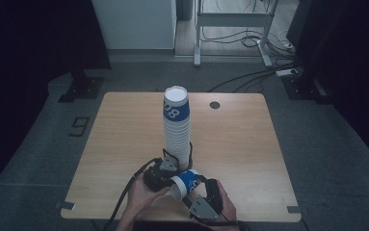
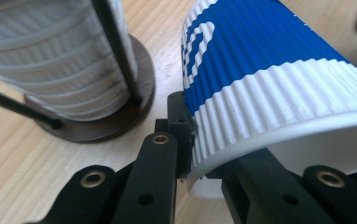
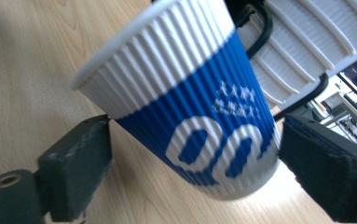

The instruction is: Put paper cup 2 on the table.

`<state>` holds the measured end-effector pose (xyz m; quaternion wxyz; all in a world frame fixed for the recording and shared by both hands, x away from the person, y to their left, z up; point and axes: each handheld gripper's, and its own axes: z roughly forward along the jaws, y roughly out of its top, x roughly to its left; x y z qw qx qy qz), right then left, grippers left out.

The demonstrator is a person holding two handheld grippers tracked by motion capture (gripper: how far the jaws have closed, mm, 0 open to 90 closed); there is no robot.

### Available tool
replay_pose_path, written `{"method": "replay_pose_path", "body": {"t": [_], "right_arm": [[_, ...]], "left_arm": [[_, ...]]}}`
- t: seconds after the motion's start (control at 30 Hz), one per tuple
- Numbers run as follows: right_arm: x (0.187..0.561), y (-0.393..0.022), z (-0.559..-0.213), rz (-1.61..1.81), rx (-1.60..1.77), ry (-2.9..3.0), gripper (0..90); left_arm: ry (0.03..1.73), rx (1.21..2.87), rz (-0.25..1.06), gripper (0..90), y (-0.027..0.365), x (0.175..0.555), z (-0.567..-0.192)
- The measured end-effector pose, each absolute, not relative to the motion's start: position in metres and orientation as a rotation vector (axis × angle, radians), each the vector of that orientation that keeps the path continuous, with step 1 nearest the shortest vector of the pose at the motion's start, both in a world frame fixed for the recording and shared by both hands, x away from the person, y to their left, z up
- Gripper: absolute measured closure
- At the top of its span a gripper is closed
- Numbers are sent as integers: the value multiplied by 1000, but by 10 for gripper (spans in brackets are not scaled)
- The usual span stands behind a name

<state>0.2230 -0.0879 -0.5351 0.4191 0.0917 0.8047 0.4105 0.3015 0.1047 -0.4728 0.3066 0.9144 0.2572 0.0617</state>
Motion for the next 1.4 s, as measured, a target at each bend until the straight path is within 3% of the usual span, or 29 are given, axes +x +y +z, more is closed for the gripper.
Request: {"method": "replay_pose_path", "body": {"t": [0.27,0.6,1.4], "right_arm": [[224,-77,-532,1027,156,2032,2],[226,-72,-530,1069,154,2041,104],[229,-69,-526,1114,160,2061,176]], "left_arm": [[645,2426,118,854,97,300,-470],[672,2398,139,859,88,299,-470],[663,2298,98,843,97,300,-478]]}}
